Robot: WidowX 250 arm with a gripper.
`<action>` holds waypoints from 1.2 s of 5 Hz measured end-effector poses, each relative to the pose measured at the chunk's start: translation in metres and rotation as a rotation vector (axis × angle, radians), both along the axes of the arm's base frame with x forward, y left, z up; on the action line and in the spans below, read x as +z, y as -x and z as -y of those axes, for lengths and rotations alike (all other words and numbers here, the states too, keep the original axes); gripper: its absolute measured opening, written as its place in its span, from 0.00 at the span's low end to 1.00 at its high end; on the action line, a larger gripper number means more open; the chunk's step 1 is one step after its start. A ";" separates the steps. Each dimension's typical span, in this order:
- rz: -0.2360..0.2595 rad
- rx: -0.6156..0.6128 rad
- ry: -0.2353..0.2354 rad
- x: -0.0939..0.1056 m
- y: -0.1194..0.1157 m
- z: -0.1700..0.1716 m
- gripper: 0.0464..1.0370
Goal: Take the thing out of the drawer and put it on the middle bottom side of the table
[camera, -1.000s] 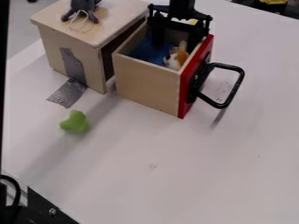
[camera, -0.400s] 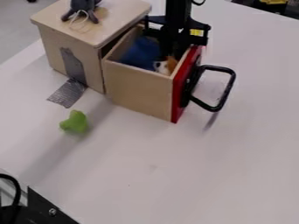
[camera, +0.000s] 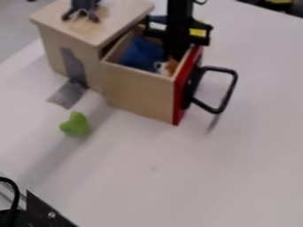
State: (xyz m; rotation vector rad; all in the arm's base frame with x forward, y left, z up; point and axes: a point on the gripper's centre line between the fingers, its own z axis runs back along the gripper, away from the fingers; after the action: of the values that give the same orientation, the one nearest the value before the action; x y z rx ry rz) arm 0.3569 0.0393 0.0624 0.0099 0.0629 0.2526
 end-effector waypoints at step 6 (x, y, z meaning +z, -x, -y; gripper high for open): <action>0.078 -0.148 -0.017 0.028 0.117 0.009 0.03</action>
State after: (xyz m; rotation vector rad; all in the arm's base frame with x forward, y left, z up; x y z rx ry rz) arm 0.2397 0.0298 0.0903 0.0212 -0.0173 0.1057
